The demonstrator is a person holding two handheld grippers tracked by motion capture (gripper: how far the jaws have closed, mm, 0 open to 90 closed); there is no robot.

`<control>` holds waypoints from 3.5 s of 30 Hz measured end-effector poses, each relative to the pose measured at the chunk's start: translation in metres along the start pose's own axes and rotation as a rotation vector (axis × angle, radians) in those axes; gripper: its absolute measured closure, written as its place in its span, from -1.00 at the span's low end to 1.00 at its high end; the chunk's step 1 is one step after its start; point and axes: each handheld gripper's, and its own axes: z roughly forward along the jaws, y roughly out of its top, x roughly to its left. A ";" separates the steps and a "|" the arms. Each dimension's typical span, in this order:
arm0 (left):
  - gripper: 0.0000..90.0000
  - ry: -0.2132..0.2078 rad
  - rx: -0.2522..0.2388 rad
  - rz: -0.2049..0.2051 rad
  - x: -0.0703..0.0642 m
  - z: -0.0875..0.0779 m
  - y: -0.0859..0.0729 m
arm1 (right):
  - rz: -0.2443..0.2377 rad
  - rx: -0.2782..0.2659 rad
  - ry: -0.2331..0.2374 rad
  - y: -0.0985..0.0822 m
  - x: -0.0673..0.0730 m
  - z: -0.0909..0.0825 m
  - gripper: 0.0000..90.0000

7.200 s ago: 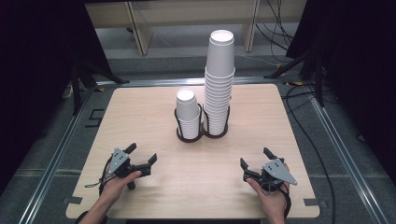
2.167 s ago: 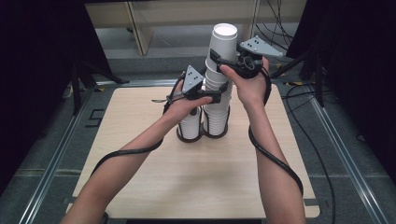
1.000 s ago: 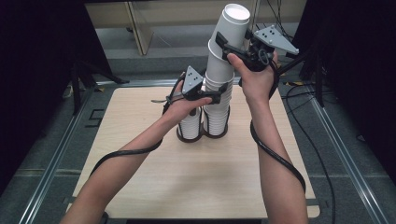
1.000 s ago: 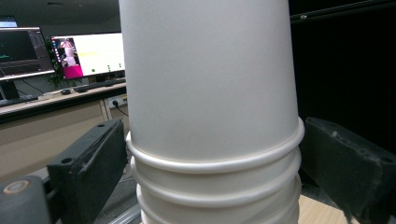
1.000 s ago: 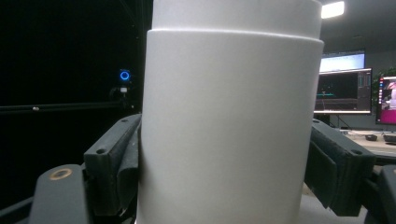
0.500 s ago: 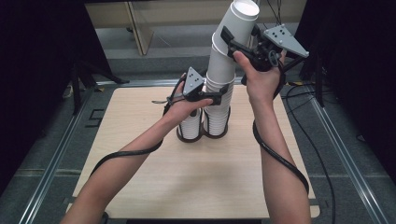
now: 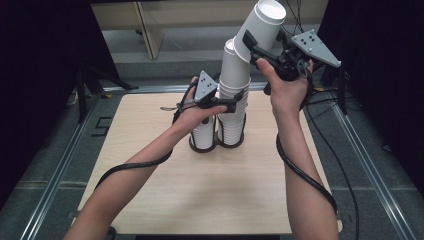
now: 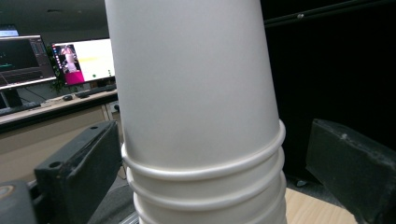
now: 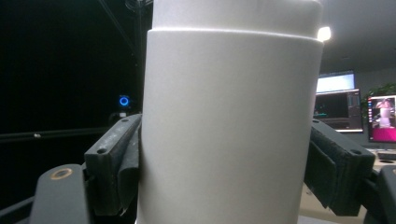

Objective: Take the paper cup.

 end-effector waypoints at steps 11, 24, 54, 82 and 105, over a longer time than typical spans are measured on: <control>-1.00 -0.016 -0.001 -0.001 -0.001 -0.005 -0.001 | -0.031 0.000 -0.012 -0.004 0.001 -0.015 -0.53; -1.00 -0.036 -0.034 0.006 -0.006 -0.019 0.004 | -0.019 0.004 -0.007 -0.011 -0.002 -0.029 -0.53; -1.00 -0.097 -0.072 0.010 -0.029 -0.084 -0.021 | -0.007 0.043 -0.013 -0.040 0.004 -0.064 -0.53; -1.00 -0.108 -0.006 -0.004 -0.041 -0.139 -0.080 | 0.091 0.178 0.022 -0.119 0.029 -0.113 -0.53; -1.00 -0.102 0.037 -0.075 -0.049 -0.166 -0.116 | 0.139 0.333 0.000 -0.181 0.040 -0.150 -0.54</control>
